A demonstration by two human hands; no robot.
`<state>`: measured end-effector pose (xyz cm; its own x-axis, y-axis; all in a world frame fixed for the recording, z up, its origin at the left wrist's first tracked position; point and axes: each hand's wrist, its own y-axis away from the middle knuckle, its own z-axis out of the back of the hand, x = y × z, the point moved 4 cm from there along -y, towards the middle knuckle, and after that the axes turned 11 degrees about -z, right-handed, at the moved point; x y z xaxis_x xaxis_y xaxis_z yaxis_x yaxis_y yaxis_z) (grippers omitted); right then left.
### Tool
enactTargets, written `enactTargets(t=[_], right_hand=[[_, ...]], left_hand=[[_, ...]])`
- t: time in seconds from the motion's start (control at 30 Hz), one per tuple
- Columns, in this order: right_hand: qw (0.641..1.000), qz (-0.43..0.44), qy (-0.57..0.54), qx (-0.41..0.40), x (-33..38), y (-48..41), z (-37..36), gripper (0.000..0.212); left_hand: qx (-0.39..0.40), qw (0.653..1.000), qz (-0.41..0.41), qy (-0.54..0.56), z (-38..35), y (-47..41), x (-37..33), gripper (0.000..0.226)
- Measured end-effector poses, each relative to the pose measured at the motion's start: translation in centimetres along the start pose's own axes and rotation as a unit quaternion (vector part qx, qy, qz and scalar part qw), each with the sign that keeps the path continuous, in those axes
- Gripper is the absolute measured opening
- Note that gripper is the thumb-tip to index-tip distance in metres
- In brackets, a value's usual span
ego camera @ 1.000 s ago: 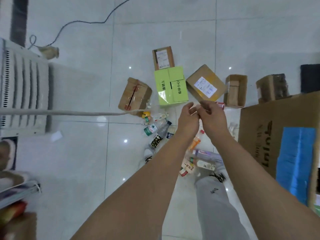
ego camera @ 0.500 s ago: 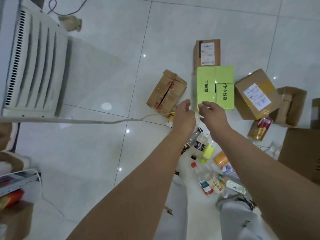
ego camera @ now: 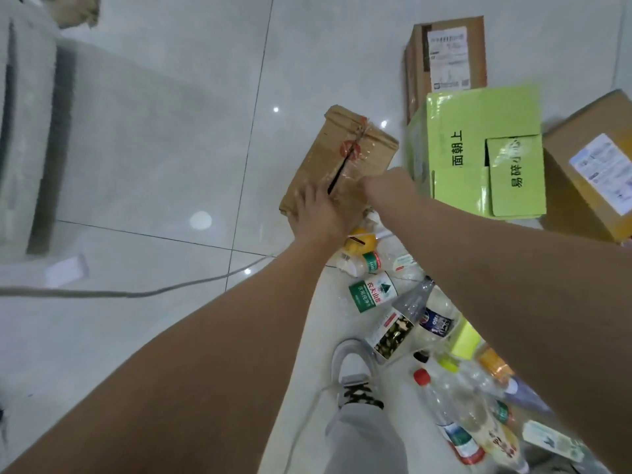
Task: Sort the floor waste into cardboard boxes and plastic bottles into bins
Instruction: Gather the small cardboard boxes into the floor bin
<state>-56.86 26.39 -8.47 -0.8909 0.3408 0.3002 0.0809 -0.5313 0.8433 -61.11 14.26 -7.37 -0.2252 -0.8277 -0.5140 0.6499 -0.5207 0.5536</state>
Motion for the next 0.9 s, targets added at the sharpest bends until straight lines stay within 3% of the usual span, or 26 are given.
enactTargets(t=[0.17,0.23,0.3,0.37,0.47,0.53,0.63,0.7,0.9], right_hand=[[0.997,-0.016,-0.037,0.065,-1.7,-4.1,-3.8,0.021],[0.998,-0.014,-0.030,0.052,-2.9,-4.8,-4.1,0.019],[0.999,-0.013,-0.029,0.037,-3.5,-5.1,-3.8,0.008],[0.999,-0.007,-0.041,0.017,-3.4,-4.5,-3.2,0.029],[0.997,-0.015,-0.046,-0.058,-2.6,-2.5,-0.5,0.031],[0.998,0.004,-0.054,-0.040,-1.9,-0.4,1.3,0.032],[0.992,0.032,-0.099,-0.070,-0.5,3.1,5.6,0.028],[0.988,0.042,-0.129,-0.080,0.3,5.1,8.5,0.025],[0.962,0.068,-0.238,-0.112,-0.7,10.6,19.2,0.011]], left_hand=[[0.077,0.990,-0.045,-0.107,-4.6,-0.7,2.7,0.061],[0.093,0.983,-0.052,-0.152,-5.7,-0.4,3.3,0.059],[0.081,0.983,-0.052,-0.157,-5.7,0.1,3.2,0.058],[0.066,0.988,-0.046,-0.135,-5.3,1.2,2.5,0.054],[-0.002,0.985,-0.062,-0.161,-3.6,3.7,0.3,0.046],[-0.074,0.980,-0.069,-0.174,-1.9,5.8,-1.8,0.042],[-0.183,0.969,-0.084,-0.143,1.4,8.6,-5.6,0.039],[-0.213,0.968,-0.105,-0.080,3.4,9.8,-8.3,0.040],[-0.156,0.973,-0.117,0.122,5.6,12.9,-18.4,0.036]])
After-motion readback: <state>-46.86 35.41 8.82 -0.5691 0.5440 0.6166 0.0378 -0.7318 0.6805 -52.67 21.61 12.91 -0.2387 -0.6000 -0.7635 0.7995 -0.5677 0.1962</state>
